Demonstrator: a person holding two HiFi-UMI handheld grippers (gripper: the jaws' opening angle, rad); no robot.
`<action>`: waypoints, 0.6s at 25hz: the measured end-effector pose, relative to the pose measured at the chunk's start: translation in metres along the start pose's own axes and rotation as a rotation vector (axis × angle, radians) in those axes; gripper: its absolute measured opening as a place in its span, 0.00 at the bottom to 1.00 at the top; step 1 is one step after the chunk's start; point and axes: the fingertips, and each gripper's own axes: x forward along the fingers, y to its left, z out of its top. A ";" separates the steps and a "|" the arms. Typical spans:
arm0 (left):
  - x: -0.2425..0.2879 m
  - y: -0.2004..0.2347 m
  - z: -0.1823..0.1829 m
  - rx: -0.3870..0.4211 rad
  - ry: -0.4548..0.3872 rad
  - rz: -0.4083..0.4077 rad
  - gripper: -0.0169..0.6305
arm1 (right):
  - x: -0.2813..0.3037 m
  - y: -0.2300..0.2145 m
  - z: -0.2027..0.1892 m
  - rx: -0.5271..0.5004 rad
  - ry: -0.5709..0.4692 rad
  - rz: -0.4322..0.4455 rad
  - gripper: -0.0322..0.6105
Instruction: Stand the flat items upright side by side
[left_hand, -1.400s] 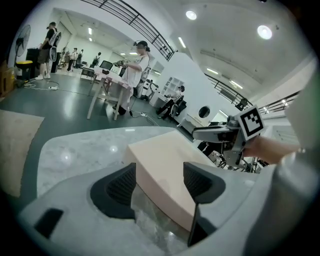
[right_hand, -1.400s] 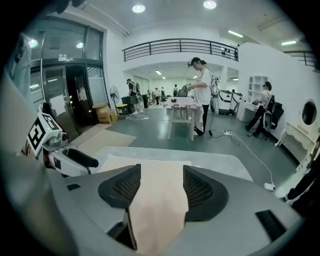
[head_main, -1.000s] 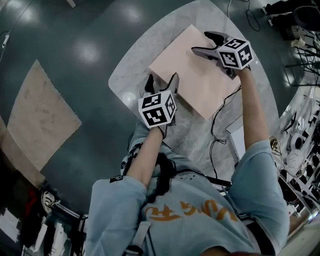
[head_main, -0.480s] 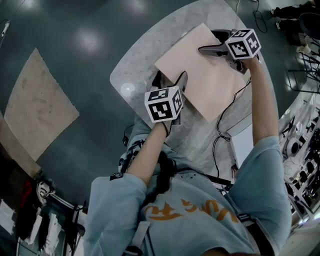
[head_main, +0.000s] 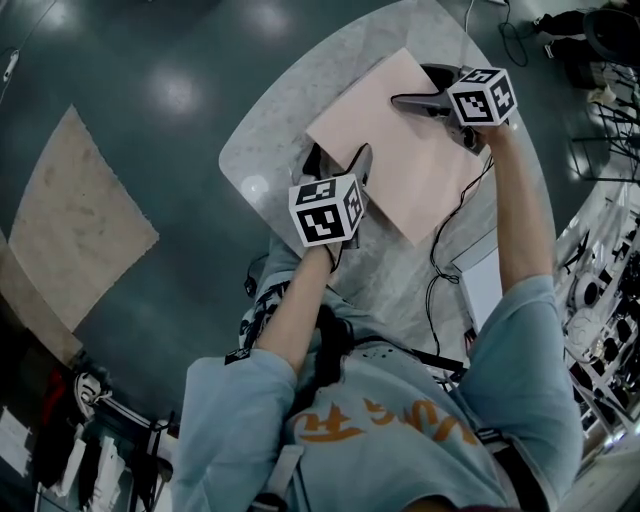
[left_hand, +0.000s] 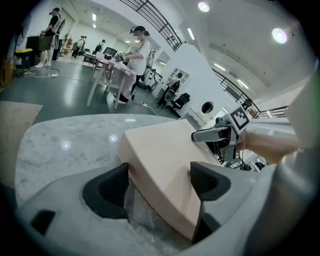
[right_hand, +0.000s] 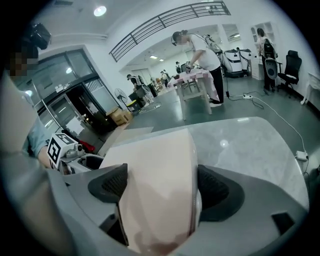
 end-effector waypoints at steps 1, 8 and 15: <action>-0.002 -0.002 0.001 0.010 -0.007 -0.001 0.64 | -0.003 0.002 0.002 -0.008 -0.008 -0.003 0.73; -0.026 -0.015 0.017 0.122 -0.090 0.002 0.64 | -0.029 0.025 0.015 -0.042 -0.089 -0.037 0.73; -0.056 -0.032 0.030 0.253 -0.171 0.006 0.64 | -0.059 0.052 0.024 -0.079 -0.190 -0.066 0.73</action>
